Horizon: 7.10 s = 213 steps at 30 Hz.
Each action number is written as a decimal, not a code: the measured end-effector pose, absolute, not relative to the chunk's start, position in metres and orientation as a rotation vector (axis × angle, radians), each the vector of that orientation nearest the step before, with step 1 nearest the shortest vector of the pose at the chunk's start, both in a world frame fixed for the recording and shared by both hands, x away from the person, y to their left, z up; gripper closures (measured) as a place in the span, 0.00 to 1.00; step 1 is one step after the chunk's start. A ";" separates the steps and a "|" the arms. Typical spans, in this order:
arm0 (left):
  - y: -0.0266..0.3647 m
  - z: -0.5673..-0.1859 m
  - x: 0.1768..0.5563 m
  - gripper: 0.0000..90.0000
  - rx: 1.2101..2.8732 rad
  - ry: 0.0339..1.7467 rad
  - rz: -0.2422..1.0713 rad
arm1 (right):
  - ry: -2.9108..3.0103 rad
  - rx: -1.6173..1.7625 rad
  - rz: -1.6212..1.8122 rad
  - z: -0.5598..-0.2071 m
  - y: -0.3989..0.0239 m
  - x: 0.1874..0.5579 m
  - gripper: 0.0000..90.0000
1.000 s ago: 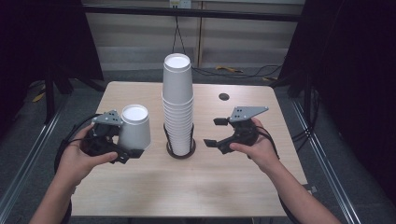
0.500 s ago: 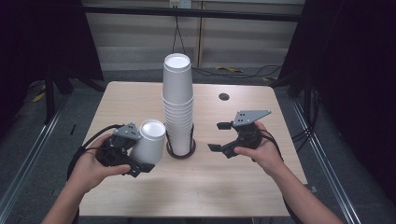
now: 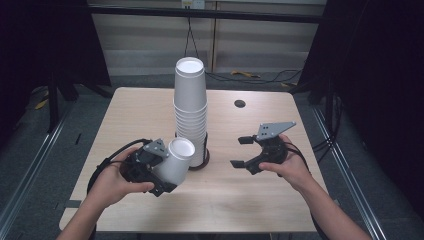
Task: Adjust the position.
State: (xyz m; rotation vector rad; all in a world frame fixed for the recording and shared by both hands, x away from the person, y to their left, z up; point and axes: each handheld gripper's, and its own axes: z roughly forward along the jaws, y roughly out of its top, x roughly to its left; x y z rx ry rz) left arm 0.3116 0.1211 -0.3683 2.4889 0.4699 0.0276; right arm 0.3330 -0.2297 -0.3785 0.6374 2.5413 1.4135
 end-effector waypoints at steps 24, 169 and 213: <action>0.077 -0.373 0.311 0.12 2.668 0.381 0.008 | 2.779 0.462 1.178 -0.384 -0.220 0.324 0.16; 0.045 -0.375 0.319 0.18 2.557 0.231 0.040 | 2.933 0.327 1.061 -0.373 -0.196 0.323 0.26; 0.050 -0.401 0.323 0.17 2.246 0.314 -0.056 | 2.886 0.315 1.206 -0.383 -0.199 0.321 0.25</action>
